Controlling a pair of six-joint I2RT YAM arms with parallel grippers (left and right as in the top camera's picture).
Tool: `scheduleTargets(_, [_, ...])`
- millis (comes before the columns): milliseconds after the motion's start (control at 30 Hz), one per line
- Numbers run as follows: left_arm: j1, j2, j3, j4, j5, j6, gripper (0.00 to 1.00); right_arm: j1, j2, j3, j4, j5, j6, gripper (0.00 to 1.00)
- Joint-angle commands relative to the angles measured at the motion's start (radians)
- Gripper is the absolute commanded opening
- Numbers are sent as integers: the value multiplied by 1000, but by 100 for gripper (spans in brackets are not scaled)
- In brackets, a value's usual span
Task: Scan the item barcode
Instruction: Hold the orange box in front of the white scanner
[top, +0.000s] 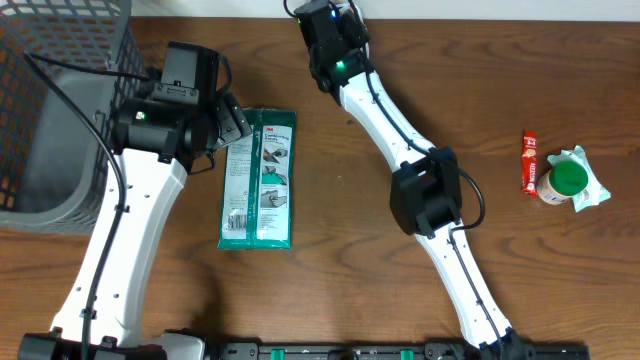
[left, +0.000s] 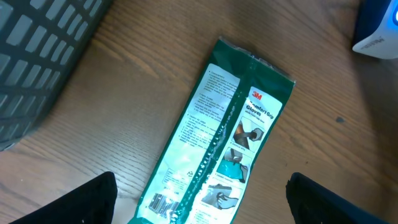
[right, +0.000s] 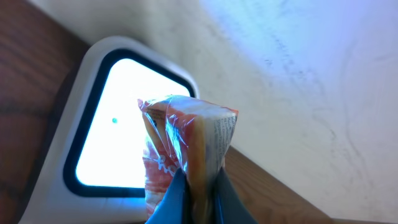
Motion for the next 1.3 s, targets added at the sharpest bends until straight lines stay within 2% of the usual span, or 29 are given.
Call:
scheduleTargets(0, [3,-4,8,-3,-13,6,88,0,-2,-8,2,-8,-58,1])
scheduleTargets(333, [3,-4,8,-3,-13,6,88,3,-2,-8,71,37,-161,1])
scheduleTargets(700, [3,-4,8,-3,-13,6,88,0,-2,-9,25,-35,-100,1])
scheduleTargets(1267, [3,-4,8,-3,-13,6,88,-26,-6,-9,24,-49,-98,1])
